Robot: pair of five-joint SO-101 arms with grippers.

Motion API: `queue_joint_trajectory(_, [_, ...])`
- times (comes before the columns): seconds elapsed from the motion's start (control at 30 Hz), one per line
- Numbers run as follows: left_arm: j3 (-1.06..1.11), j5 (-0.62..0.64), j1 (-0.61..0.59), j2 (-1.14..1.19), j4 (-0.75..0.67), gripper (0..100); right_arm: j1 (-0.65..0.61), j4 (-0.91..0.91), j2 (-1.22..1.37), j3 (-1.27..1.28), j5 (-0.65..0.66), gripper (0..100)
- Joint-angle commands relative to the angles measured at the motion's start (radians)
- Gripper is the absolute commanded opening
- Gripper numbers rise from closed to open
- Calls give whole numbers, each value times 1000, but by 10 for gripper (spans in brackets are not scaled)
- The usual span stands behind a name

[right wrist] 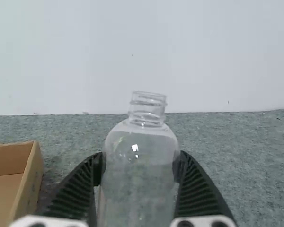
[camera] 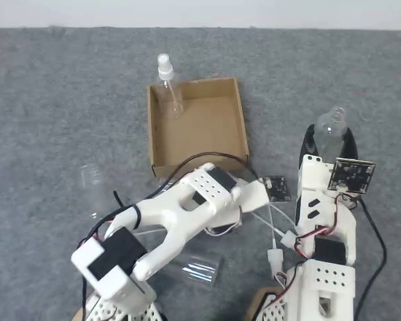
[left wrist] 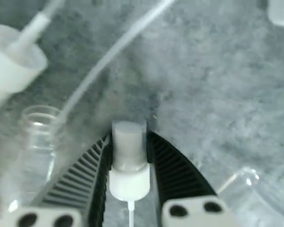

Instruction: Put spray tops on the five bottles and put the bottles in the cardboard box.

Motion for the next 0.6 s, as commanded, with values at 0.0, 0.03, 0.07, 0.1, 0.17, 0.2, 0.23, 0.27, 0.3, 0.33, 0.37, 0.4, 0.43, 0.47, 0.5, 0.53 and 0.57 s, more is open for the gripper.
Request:
queue_joint_trajectory(0.0, [-71, 58, -6, -5, -23, 13, 7, -28, -27, -28, -8, 17])
queue_joint_trajectory(0.03, [-71, 64, -6, -5, -23, 13, 7, -28, -27, -28, -8, 17])
queue_joint_trajectory(0.07, [-71, 71, -6, -5, -23, 13, 7, -28, -27, -28, -8, 17])
queue_joint_trajectory(0.1, [-73, 74, -6, -6, -23, 13, 7, -28, -27, -28, -8, 17])
queue_joint_trajectory(0.17, [-73, 80, -6, -14, -23, 13, 7, -28, -27, -28, -8, 17])
queue_joint_trajectory(0.2, [-70, 86, -6, -29, -23, 13, 7, -28, -27, -28, -8, 17])
queue_joint_trajectory(0.23, [-67, 92, -6, -51, -20, 13, 7, -28, -27, -28, -8, 17])
queue_joint_trajectory(0.27, [-67, 100, -8, -75, -5, 13, 7, -28, -27, -28, -8, 17])
queue_joint_trajectory(0.3, [-67, 101, -8, -103, 12, 13, 7, -28, -27, -28, -8, 17])
queue_joint_trajectory(0.33, [-67, 107, -8, -130, 23, 13, 7, -28, -27, -32, -8, 17])
queue_joint_trajectory(0.37, [-64, 115, -8, -158, 29, 13, 5, -28, -27, -34, -8, 17])
queue_joint_trajectory(0.4, [-62, 127, -15, -180, 35, 13, 5, -28, -27, -34, -8, 17])
queue_joint_trajectory(0.43, [-53, 137, -29, -204, 35, 13, 5, -28, -27, -34, -8, 17])
queue_joint_trajectory(0.47, [-48, 144, -41, -222, 31, 13, 5, -28, -27, -34, -8, 17])
queue_joint_trajectory(0.5, [-42, 147, -55, -238, 25, 13, 5, -28, -27, -34, -6, 17])
queue_joint_trajectory(0.53, [-42, 147, -74, -252, 26, 13, 5, -28, -27, -34, -6, 17])
queue_joint_trajectory(0.57, [-41, 147, -87, -265, 26, 13, 5, -28, -27, -34, -6, 17])
